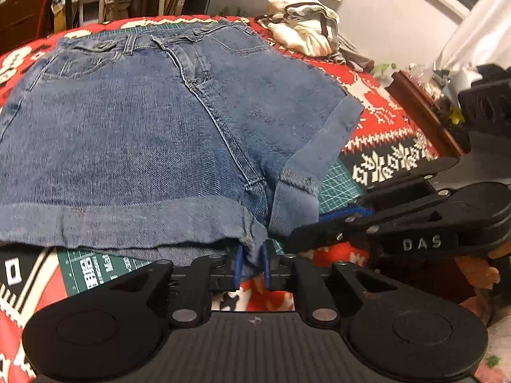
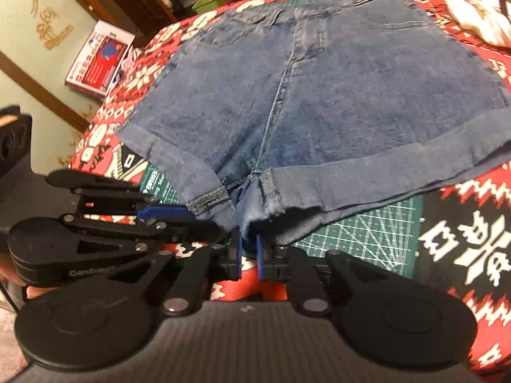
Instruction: Fold clothes
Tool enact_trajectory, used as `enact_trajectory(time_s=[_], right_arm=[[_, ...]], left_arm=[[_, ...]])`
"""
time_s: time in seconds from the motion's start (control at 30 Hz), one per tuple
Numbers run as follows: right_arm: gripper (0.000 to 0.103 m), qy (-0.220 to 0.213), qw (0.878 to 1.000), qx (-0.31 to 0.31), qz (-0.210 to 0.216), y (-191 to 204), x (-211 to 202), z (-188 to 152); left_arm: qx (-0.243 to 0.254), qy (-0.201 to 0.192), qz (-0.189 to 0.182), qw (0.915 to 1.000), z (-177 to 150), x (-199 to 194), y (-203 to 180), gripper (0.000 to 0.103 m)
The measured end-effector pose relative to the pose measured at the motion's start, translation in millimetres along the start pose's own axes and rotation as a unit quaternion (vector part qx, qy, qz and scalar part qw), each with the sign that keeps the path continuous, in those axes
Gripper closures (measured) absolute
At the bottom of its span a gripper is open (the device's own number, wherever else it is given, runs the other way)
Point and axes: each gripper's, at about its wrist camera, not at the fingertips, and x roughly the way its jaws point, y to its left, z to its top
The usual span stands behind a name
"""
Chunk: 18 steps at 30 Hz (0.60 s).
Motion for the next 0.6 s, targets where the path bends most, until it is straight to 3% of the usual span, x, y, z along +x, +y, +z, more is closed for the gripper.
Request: enact_trajectory(time_s=[0.17,0.37,0.6], right_arm=[[0.085,-0.019,1.0,0.014,-0.012,-15,-23,1],[0.084,-0.058,0.995,0.054,-0.063,-65,-64,5],[0.082,-0.145,0.961,0.118,-0.202,-142,-88,31]], left_arm=[[-0.015,0.002,0.0,0.9999,-2,-8,5,0.087],[-0.052,-0.002,0.005,0.9986,0,-21,19,0.078],[-0.117,-0.018,0.032,0.9924,1,-40,47,0.077]])
